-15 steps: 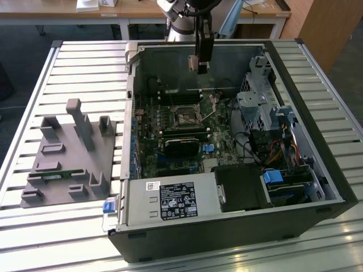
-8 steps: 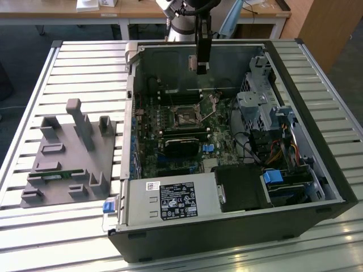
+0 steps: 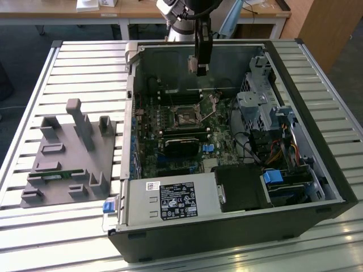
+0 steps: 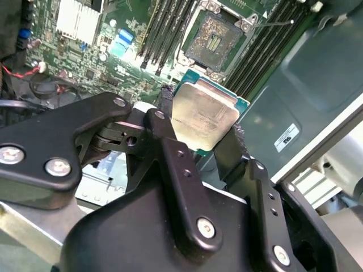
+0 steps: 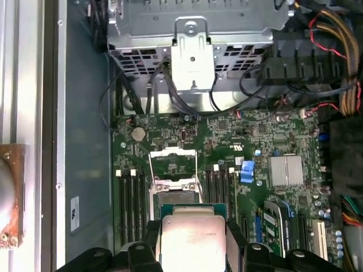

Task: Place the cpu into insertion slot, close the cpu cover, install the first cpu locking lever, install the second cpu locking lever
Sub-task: 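Place the cpu into insertion slot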

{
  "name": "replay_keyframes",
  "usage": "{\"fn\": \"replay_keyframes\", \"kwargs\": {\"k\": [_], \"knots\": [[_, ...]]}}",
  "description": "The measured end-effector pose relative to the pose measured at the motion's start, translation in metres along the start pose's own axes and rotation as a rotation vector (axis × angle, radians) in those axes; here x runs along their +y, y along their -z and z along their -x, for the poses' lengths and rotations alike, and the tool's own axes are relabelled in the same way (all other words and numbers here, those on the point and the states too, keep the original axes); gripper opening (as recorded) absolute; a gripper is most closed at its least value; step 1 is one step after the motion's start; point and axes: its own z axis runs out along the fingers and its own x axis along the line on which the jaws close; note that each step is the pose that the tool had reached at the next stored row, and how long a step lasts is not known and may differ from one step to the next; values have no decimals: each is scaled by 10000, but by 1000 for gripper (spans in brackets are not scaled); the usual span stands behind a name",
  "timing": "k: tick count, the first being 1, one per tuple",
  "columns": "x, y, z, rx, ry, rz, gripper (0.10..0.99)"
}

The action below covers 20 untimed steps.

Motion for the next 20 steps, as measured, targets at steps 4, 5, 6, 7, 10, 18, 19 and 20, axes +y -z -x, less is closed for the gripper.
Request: {"fn": "replay_keyframes", "kwargs": {"k": [4,5,6,7,10,18,19,20], "knots": [[-3,-38,1,0,20,-31,537],[-4,-46,1,-1,19,-37,537],[-5,-55,1,-1,20,-40,537],[-6,-66,1,0,21,-42,537],[-9,-97,2,0,26,-43,537],[-12,-133,3,-6,28,-43,537],[-12,-137,3,-6,28,-43,537],[-13,-141,3,-6,28,-43,537]]}}
